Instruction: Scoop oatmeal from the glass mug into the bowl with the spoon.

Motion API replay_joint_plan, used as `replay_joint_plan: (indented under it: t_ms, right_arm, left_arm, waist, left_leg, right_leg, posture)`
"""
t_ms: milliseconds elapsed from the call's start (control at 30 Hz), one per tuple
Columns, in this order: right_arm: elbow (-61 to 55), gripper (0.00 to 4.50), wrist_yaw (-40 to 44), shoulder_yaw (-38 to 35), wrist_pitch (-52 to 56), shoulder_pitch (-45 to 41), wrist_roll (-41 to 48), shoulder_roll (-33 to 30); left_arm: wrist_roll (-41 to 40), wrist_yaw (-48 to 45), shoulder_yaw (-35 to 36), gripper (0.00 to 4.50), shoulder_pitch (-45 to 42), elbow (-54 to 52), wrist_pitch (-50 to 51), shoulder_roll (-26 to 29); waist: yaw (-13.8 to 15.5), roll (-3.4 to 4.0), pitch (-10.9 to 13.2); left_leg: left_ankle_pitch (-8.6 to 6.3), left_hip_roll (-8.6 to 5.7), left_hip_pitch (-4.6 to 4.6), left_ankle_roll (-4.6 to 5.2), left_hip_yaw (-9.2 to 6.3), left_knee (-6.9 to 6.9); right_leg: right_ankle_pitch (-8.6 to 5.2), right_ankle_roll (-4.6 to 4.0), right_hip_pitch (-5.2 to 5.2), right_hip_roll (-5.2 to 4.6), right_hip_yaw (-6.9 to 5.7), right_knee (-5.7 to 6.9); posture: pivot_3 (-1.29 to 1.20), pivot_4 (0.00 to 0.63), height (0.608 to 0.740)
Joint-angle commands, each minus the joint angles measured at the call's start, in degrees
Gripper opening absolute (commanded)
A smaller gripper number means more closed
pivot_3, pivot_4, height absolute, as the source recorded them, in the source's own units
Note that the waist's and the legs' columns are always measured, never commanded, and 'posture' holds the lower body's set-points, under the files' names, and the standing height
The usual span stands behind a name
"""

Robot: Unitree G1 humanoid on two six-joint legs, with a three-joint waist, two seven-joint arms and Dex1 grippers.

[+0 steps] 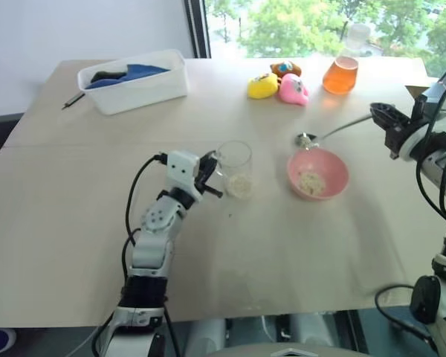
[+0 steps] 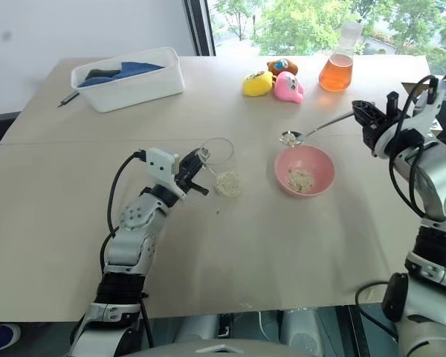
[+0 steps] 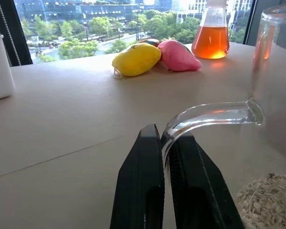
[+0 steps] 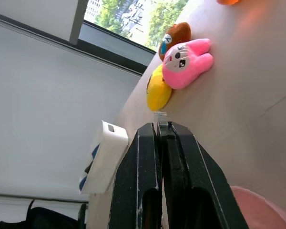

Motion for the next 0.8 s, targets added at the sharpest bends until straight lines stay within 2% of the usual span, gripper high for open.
replay_joint_plan:
  t_ms: [33, 267, 500, 633, 800]
  right_arm:
    - [-2.85, 0.00, 1.86, -0.99, -0.02, 0.79, -0.25, -2.52]
    - [-3.86, 0.00, 7.33, 2.88, 2.65, 0.90, -8.17, -7.27]
    - [-8.24, 0.00, 18.79, 10.99, 7.20, -1.55, -22.43, -14.14]
    - [-12.56, 0.00, 28.79, 18.26, 8.04, -5.37, -35.08, -19.80]
    - [-16.11, 0.00, 37.88, 23.34, 8.13, -9.61, -44.56, -22.67]
  left_arm:
    - [-0.47, -0.33, -0.15, 0.14, -0.75, -0.78, -1.37, -0.11]
    - [-0.34, -0.76, -0.46, 0.14, -1.37, 0.01, -1.52, -0.23]
    - [-0.26, -0.82, -0.37, 0.14, -1.63, 0.61, -1.94, -0.42]
    - [-0.20, -0.54, -0.41, 0.14, -0.96, 0.08, -2.18, -0.71]
    - [0.03, -0.15, -0.05, 0.14, -0.62, -0.17, -2.47, -0.63]
  waist:
    - [0.05, 0.01, -0.01]
    - [0.11, 0.03, -0.02]
    - [0.29, 0.04, -0.02]
    - [0.46, 0.05, -0.02]
    - [0.62, 0.05, -0.02]
  left_leg:
    - [0.00, 0.00, 0.00, 0.00, 0.00, 0.00]
    - [0.00, 0.00, 0.03, 0.00, 0.00, 0.05]
    - [0.00, 0.00, 0.03, 0.01, 0.01, 0.09]
    - [0.00, -0.01, 0.02, 0.01, 0.00, 0.13]
    - [0.00, 0.00, 0.02, 0.01, -0.03, 0.13]
  right_leg:
    - [0.00, 0.00, 0.00, 0.00, 0.00, 0.00]
    - [0.00, 0.00, 0.00, 0.00, 0.03, 0.01]
    - [0.00, 0.00, 0.00, 0.00, 0.06, 0.00]
    - [0.00, 0.00, 0.00, 0.00, 0.06, 0.01]
    - [0.00, 0.00, 0.00, 0.01, 0.04, -0.01]
  posture:
    - [0.00, 0.150, 0.740]
    - [0.00, 0.150, 0.740]
    - [0.00, 0.150, 0.740]
    - [0.00, 0.150, 0.740]
    - [0.00, 0.150, 0.740]
